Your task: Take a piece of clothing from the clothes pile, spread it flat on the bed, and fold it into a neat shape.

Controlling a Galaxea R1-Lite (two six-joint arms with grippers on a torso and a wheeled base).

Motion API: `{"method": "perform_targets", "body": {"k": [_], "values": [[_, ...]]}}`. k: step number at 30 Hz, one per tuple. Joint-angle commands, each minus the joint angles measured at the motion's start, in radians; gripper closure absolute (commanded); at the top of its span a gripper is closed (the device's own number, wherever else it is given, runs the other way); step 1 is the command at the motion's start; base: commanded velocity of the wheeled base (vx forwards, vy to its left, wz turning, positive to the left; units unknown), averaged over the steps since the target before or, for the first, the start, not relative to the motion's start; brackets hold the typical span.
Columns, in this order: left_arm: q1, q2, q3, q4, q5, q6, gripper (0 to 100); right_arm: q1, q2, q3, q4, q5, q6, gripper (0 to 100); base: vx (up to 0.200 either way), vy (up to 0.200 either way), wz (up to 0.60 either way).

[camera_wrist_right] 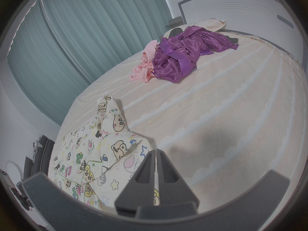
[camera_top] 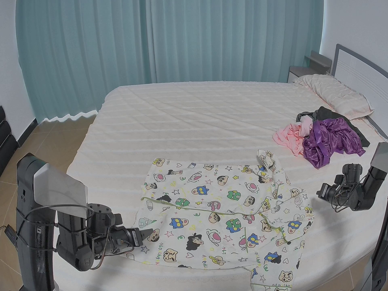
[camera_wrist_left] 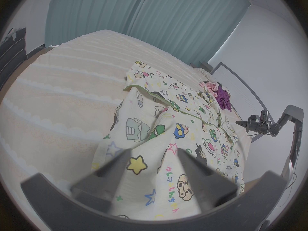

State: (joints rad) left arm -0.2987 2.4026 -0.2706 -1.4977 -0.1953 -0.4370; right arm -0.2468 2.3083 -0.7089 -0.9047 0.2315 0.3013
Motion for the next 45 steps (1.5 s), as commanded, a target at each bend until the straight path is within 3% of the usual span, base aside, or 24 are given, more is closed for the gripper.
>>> {"method": "perform_targets", "body": {"k": [1, 20, 21, 32, 38, 41, 45], "values": [[0.006, 0.009, -0.012, 0.000, -0.013, 0.000, 0, 0.000, 0.000, 0.000, 0.000, 0.000, 0.001, 100, 0.000, 0.000, 0.00], [0.024, 0.067, -0.045, 0.000, -0.061, 0.011, 0, 0.000, 0.000, 0.000, 0.000, 0.000, 0.001, 100, 0.000, 0.000, 0.00], [0.024, 0.067, -0.045, 0.000, -0.061, 0.011, 100, 0.000, 0.000, 0.000, 0.000, 0.000, -0.001, 100, 0.000, 0.000, 0.00], [0.021, 0.058, -0.030, -0.001, -0.058, 0.006, 100, 0.000, 0.000, 0.000, 0.000, 0.000, 0.001, 100, 0.000, 0.000, 0.00], [-0.023, 0.023, -0.002, -0.001, -0.036, 0.008, 100, 0.000, 0.000, 0.002, 0.000, -0.001, -0.001, 100, 0.000, 0.000, 0.00], [-0.062, 0.023, -0.002, -0.007, 0.001, 0.008, 100, 0.000, -0.001, 0.002, 0.000, -0.001, -0.001, 100, 0.000, 0.000, 0.00], [-0.166, 0.027, -0.010, -0.006, 0.123, 0.004, 100, 0.000, 0.000, 0.002, 0.000, -0.001, -0.001, 100, 0.000, 0.000, 0.00]]}}
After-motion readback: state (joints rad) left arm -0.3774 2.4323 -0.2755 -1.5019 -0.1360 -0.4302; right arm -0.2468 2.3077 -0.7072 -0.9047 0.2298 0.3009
